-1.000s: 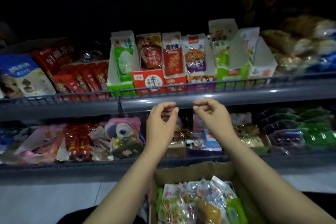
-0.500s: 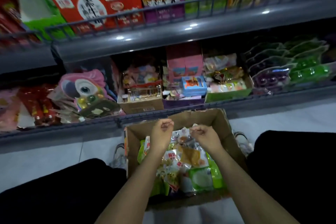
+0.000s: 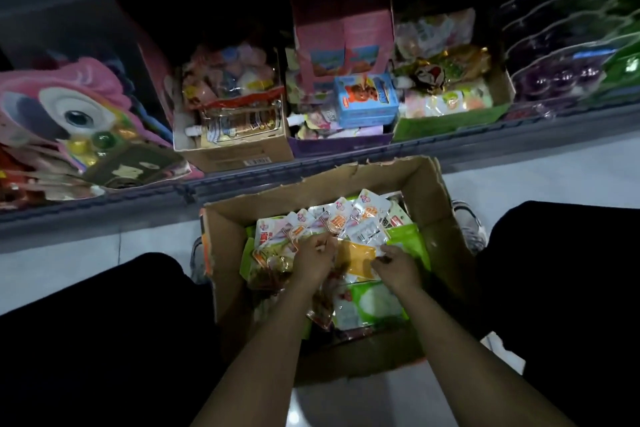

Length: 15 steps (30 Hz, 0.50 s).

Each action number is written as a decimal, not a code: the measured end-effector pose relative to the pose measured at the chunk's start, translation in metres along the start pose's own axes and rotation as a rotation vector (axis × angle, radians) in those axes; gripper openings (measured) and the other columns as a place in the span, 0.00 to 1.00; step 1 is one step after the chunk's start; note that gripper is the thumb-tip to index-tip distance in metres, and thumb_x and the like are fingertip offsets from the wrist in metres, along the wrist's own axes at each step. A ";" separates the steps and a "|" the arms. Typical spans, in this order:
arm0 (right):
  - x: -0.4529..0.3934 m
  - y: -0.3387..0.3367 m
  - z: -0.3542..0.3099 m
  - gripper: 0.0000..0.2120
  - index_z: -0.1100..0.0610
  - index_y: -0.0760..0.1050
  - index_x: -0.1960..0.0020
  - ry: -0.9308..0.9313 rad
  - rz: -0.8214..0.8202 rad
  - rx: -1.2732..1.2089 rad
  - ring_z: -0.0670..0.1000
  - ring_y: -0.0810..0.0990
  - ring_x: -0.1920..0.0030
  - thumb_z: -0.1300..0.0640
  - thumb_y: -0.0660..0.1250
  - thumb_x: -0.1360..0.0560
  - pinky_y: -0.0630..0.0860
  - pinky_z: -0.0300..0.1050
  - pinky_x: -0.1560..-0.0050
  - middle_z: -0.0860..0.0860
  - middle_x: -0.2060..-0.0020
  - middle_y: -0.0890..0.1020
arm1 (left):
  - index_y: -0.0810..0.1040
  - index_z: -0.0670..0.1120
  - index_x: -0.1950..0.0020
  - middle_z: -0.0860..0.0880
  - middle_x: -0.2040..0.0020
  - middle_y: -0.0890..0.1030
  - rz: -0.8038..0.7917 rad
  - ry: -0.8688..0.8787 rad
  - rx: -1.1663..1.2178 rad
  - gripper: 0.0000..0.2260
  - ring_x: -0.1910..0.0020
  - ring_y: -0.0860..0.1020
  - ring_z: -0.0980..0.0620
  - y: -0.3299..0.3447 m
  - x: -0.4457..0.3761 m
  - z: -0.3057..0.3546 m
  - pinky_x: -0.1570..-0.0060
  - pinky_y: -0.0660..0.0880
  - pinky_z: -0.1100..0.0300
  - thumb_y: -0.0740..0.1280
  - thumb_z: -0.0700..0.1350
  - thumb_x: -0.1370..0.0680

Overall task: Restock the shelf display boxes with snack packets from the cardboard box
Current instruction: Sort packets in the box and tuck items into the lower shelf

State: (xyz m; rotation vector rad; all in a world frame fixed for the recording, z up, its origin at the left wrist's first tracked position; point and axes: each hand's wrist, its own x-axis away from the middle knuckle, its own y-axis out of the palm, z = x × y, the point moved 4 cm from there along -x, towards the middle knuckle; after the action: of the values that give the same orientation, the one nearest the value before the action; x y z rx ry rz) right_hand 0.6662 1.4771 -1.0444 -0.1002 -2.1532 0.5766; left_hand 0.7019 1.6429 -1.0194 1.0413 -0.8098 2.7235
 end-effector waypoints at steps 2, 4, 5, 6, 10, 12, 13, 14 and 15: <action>0.000 -0.002 0.002 0.23 0.58 0.72 0.34 0.014 0.025 0.071 0.58 0.77 0.42 0.58 0.69 0.28 0.72 0.46 0.42 0.61 0.40 0.76 | 0.75 0.44 0.36 0.48 0.36 0.75 -0.022 -0.050 0.015 0.15 0.39 0.74 0.49 0.004 -0.003 -0.011 0.45 0.69 0.61 0.63 0.46 0.21; -0.003 -0.002 0.003 0.25 0.57 0.70 0.31 0.030 0.031 0.095 0.59 0.74 0.40 0.58 0.69 0.27 0.70 0.46 0.40 0.61 0.36 0.71 | 0.75 0.43 0.36 0.47 0.37 0.76 -0.022 -0.078 0.013 0.14 0.41 0.74 0.50 0.008 -0.007 -0.018 0.49 0.68 0.63 0.64 0.45 0.21; -0.004 -0.002 0.004 0.25 0.57 0.69 0.31 0.040 0.031 0.108 0.59 0.73 0.39 0.57 0.68 0.27 0.69 0.45 0.39 0.61 0.35 0.69 | 0.75 0.42 0.36 0.47 0.38 0.76 -0.009 -0.091 0.023 0.14 0.41 0.74 0.49 0.010 -0.009 -0.021 0.51 0.66 0.65 0.64 0.45 0.21; -0.007 -0.001 0.005 0.25 0.57 0.69 0.30 0.041 0.033 0.115 0.59 0.73 0.39 0.57 0.68 0.26 0.68 0.44 0.39 0.61 0.35 0.67 | 0.74 0.42 0.35 0.47 0.37 0.75 0.001 -0.110 0.045 0.15 0.41 0.74 0.49 0.010 -0.010 -0.023 0.52 0.66 0.65 0.64 0.44 0.21; -0.008 0.003 0.006 0.26 0.57 0.66 0.29 0.042 0.027 0.105 0.58 0.70 0.35 0.57 0.67 0.25 0.66 0.41 0.37 0.60 0.32 0.65 | 0.72 0.42 0.34 0.45 0.37 0.75 0.003 -0.214 0.164 0.17 0.48 0.72 0.53 0.015 -0.011 -0.027 0.62 0.69 0.66 0.64 0.47 0.21; -0.008 0.005 0.008 0.26 0.58 0.66 0.29 0.053 0.016 0.053 0.57 0.69 0.34 0.56 0.67 0.25 0.65 0.41 0.37 0.59 0.32 0.66 | 0.75 0.41 0.37 0.44 0.39 0.77 0.006 -0.260 0.237 0.16 0.50 0.71 0.53 0.018 -0.012 -0.028 0.62 0.70 0.65 0.64 0.48 0.21; -0.008 0.007 0.008 0.27 0.58 0.66 0.29 0.061 0.008 0.011 0.57 0.70 0.35 0.55 0.68 0.25 0.66 0.40 0.38 0.59 0.33 0.68 | 0.76 0.40 0.38 0.44 0.40 0.77 0.011 -0.290 0.292 0.16 0.50 0.71 0.52 0.019 -0.011 -0.027 0.60 0.70 0.65 0.65 0.48 0.22; -0.008 0.008 0.010 0.27 0.58 0.66 0.28 0.066 0.000 -0.029 0.56 0.72 0.36 0.55 0.68 0.25 0.67 0.40 0.40 0.58 0.34 0.70 | 0.76 0.40 0.39 0.45 0.43 0.77 0.008 -0.330 0.356 0.16 0.49 0.71 0.52 0.019 -0.010 -0.027 0.61 0.72 0.65 0.66 0.48 0.22; -0.008 0.009 0.010 0.27 0.58 0.65 0.28 0.078 -0.012 -0.066 0.56 0.73 0.38 0.55 0.68 0.25 0.68 0.40 0.42 0.58 0.36 0.73 | 0.76 0.40 0.39 0.47 0.45 0.76 0.004 -0.361 0.411 0.17 0.49 0.71 0.51 0.019 -0.010 -0.027 0.64 0.73 0.65 0.67 0.48 0.23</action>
State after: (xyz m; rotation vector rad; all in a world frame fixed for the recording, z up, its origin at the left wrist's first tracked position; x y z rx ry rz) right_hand 0.6618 1.4797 -1.0594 -0.1437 -2.0960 0.4874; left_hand 0.6883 1.6414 -1.0516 1.6453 -0.2819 2.8108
